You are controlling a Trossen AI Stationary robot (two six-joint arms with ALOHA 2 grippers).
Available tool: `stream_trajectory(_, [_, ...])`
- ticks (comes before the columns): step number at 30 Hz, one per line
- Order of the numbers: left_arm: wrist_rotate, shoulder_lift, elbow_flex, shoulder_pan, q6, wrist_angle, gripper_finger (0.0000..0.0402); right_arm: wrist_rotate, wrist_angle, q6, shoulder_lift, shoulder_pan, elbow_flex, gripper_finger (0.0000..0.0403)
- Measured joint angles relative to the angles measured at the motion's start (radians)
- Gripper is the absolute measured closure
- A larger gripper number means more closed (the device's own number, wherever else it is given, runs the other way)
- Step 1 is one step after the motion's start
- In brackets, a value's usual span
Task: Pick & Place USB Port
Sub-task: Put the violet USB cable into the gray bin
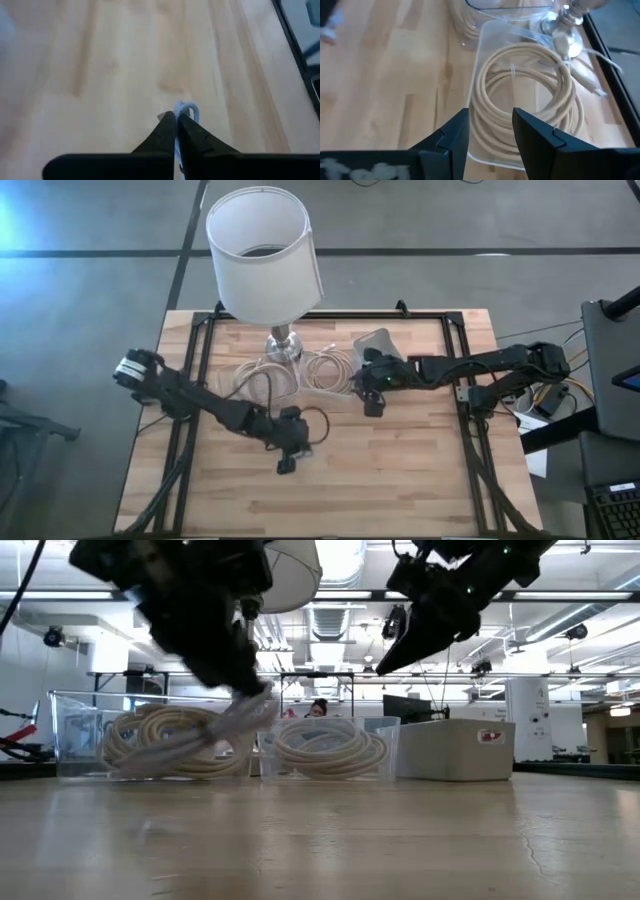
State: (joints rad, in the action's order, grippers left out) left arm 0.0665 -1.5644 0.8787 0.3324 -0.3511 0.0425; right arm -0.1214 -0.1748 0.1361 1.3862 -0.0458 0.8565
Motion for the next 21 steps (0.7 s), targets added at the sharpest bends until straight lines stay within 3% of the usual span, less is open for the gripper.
stream_trajectory(12, [0.27,0.178,0.0,-0.073,0.276,-0.122,0.0388,0.0,0.006,0.045,-0.14,0.119,0.001,0.0247])
stream_trajectory(21, [0.284,0.14,0.0,-0.074,0.586,-0.48,0.0388,0.027,0.211,0.108,-0.104,0.151,-0.027,0.0241])
